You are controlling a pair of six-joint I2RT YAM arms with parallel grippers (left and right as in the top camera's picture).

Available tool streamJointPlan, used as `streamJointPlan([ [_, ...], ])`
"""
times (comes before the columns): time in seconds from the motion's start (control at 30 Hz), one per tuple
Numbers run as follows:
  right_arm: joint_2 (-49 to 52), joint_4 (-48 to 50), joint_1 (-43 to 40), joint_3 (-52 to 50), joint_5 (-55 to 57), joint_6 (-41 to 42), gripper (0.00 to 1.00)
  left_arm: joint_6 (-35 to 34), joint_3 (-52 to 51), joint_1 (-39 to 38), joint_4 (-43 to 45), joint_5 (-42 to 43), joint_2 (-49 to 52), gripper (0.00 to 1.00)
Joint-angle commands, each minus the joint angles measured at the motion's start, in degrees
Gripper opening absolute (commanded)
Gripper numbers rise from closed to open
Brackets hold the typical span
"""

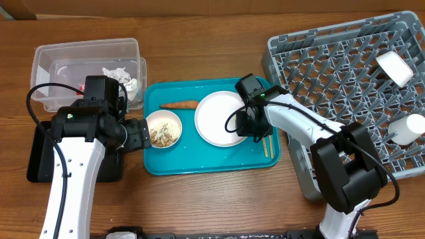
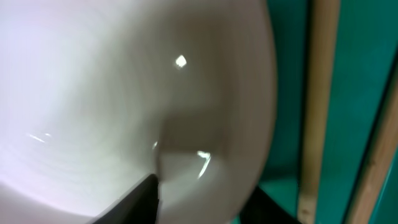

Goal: Sort waste into correct bins and load items into the dishwasher
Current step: 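Grasp the white plate edge with the right gripper and lift, then carry the white plate into the back of the dish rack with right gripper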

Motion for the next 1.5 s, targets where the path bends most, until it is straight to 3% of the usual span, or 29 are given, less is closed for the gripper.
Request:
streamJointPlan([
  [0.0,0.0,0.6,0.1,-0.1,-0.3,0.3,0.30,-0.8,-0.3,0.2,-0.2,0.4,-0.6,0.87],
  [0.3,-0.2,1.1,-0.9,0.0,4.3,0.3,0.04,-0.7,-0.3,0.2,-0.2,0.4,-0.6,0.87],
  [0.73,-12.1,-3.4,-3.9,5.2,11.3,-5.7,0.04,-0.8,-0.3,0.2,-0.1,0.4,-0.6,0.87],
  [0.97,-22.6,-2.9,-4.0,9.0,33.1,-7.0,0.04,-0.8,-0.3,0.2,0.6,0.4,-0.6,0.87],
  [1.07,-25.4,1.7,-4.0,9.0,46.3,-12.7,0.04,-0.8,-0.3,0.2,0.8,0.4,-0.6,0.87],
  [1.23,-26.0,15.1,-5.2,9.0,65.6,-30.1,0.04,-0.8,-0.3,0.2,1.5,0.4,-0.6,0.87],
  [1.33,-25.8,24.2,-8.7,9.0,68.1,-40.3,0.04,-0.8,-0.3,0.2,1.7,0.4,-0.6,0.87],
  [1.47,-25.6,32.2,-15.0,9.0,68.1,-46.0,0.04,-0.8,-0.3,0.2,2.3,0.4,-0.6,0.88],
])
